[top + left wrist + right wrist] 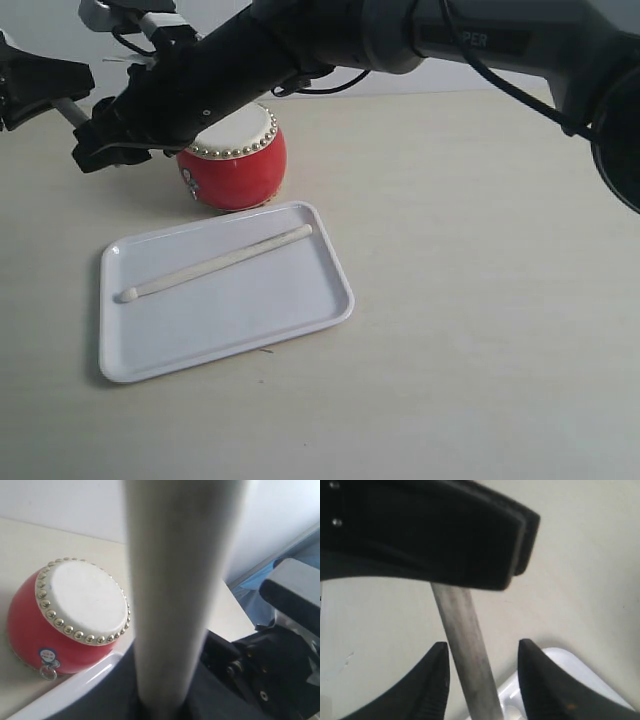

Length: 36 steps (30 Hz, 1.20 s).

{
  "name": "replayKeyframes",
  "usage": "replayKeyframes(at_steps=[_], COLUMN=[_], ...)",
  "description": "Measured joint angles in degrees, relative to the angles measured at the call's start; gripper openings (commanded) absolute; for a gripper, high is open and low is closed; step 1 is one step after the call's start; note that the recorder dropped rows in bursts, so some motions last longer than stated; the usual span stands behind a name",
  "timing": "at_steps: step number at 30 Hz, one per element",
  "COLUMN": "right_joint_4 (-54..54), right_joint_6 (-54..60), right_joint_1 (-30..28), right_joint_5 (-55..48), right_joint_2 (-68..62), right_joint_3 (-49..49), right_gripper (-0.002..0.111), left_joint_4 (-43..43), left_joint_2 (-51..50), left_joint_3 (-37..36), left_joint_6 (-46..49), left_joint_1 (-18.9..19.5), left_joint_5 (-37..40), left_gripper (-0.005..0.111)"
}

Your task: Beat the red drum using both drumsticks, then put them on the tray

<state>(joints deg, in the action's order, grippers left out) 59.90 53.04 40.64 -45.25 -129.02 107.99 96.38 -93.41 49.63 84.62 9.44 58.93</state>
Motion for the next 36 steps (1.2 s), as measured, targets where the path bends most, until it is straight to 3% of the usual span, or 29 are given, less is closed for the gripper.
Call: replayKeyframes(at_steps=[7,14,17,21,26,28,32,36], right_joint_4=[3.52,4.02,4.02,4.02,4.16,4.16,3.73,-0.6], right_joint_6=[2.96,3.82,3.95,3.33,0.85,-0.15,-0.75,-3.24], right_joint_1=[0.0,0.0,0.0,0.0,0.0,0.0,-0.53,-2.68], right_joint_5=[0.0,-0.97,-1.08,-1.21,0.16,0.72,2.01,3.39], right_joint_2=[0.0,0.0,0.0,0.0,0.0,0.0,0.0,1.47], right_joint_3=[0.0,0.0,0.0,0.0,0.0,0.0,0.0,0.0], right_gripper=[0.039,0.0,0.0,0.0,0.0,0.0,0.0,0.0], left_joint_4=[-1.29,-1.43,-1.43,-1.32,-1.32,-1.32,-1.32,-1.32], left_joint_2=[0.0,-0.07,-0.22,-0.22,-0.22,-0.22,-0.22,-0.22], left_joint_3=[0.0,0.0,0.0,0.0,0.0,0.0,0.0,0.0], left_joint_6=[0.21,0.11,0.01,0.01,0.65,0.65,0.65,0.65], left_joint_1=[-0.09,-0.09,-0.09,-0.09,-0.09,-0.09,0.16,2.02], left_joint_5=[1.51,1.54,1.64,1.67,1.67,1.67,1.67,1.67], left_gripper=[0.0,0.0,0.004,0.03,0.083,0.092,0.089,0.07])
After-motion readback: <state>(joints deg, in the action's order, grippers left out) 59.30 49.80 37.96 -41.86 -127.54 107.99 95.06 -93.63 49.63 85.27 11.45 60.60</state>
